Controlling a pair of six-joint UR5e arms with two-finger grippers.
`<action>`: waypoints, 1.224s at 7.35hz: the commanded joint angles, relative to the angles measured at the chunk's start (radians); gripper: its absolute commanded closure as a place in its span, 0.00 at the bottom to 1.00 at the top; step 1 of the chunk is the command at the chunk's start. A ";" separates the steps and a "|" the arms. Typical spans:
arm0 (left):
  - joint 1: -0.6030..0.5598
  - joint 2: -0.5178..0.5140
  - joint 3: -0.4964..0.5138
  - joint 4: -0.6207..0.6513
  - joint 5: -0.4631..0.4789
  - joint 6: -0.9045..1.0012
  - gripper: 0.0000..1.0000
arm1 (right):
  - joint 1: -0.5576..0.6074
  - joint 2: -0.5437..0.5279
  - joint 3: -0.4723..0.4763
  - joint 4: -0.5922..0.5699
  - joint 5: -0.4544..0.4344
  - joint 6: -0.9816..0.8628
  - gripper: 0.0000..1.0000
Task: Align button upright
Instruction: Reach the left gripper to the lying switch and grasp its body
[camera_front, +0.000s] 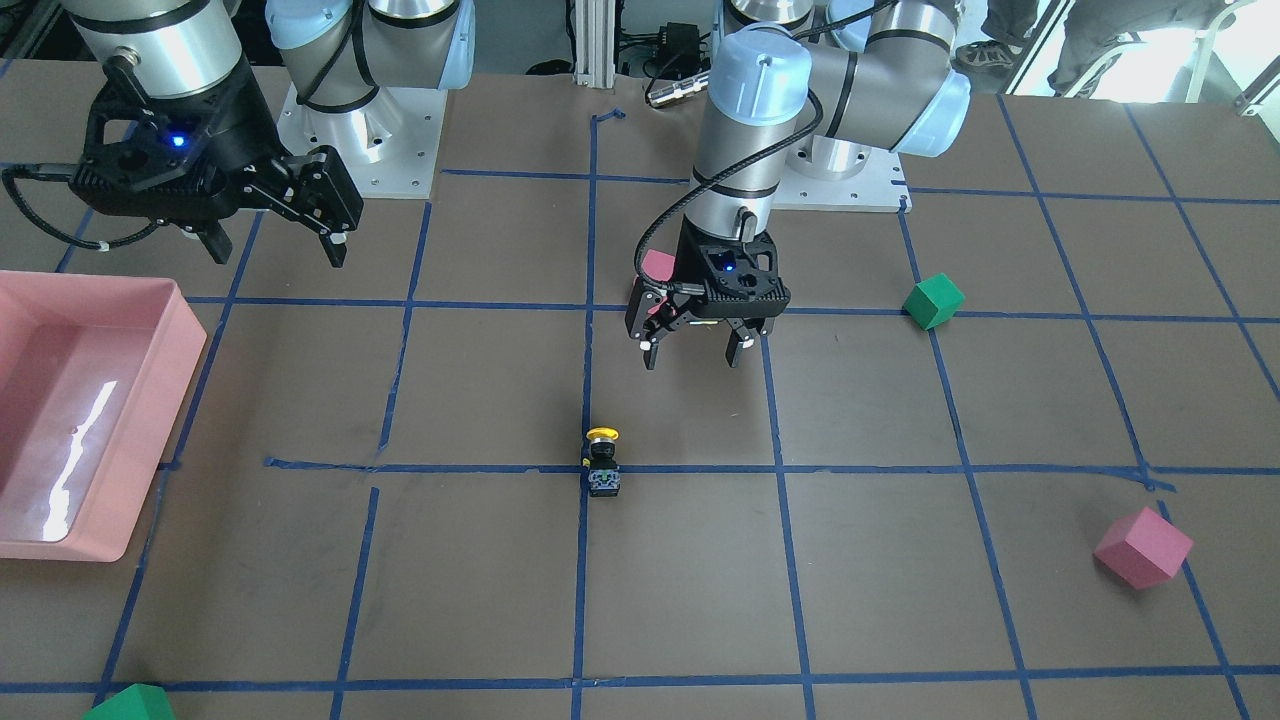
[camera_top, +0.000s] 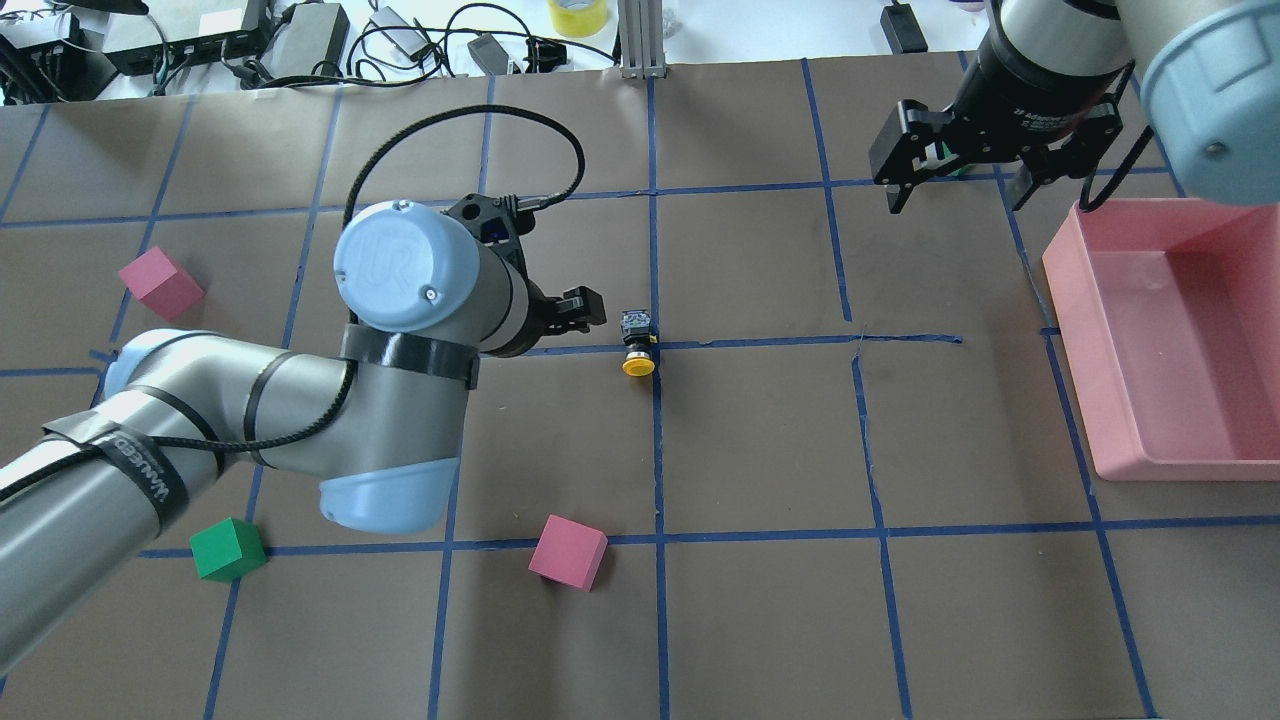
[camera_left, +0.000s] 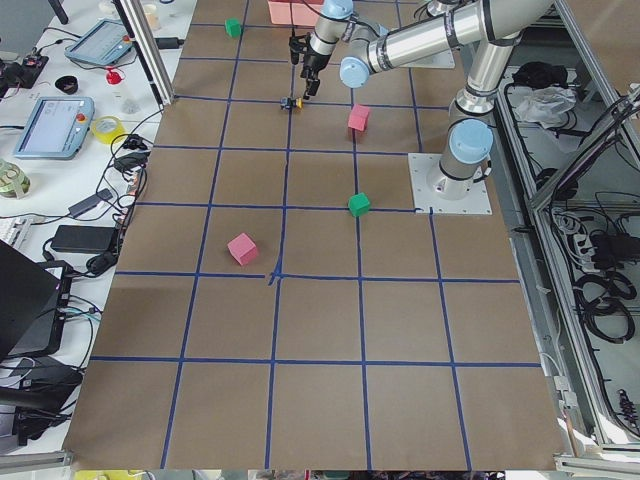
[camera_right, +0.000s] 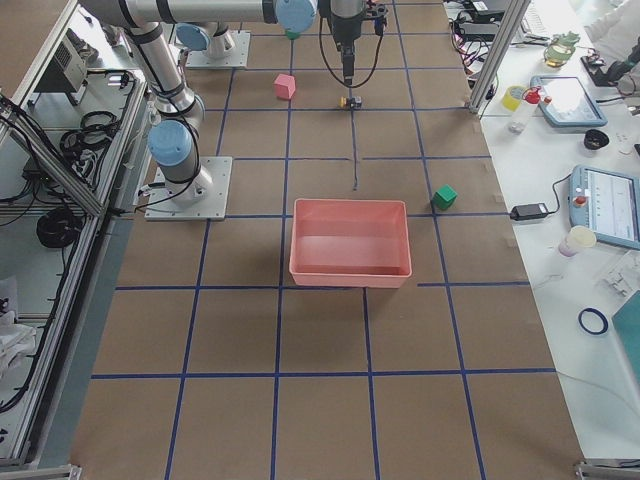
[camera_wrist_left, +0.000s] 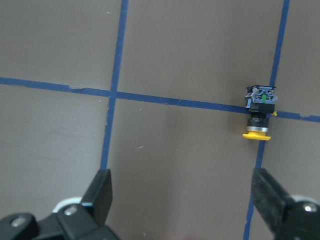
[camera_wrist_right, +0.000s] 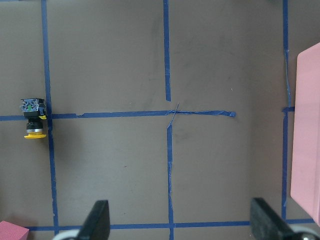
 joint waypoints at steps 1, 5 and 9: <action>-0.081 -0.107 -0.047 0.274 0.082 0.000 0.00 | 0.000 0.000 0.001 0.002 0.005 0.001 0.00; -0.190 -0.390 -0.057 0.648 0.194 0.006 0.00 | 0.000 0.002 0.001 0.000 0.006 0.003 0.00; -0.198 -0.490 -0.051 0.763 0.196 0.049 0.34 | 0.000 0.002 0.004 0.003 0.006 0.004 0.00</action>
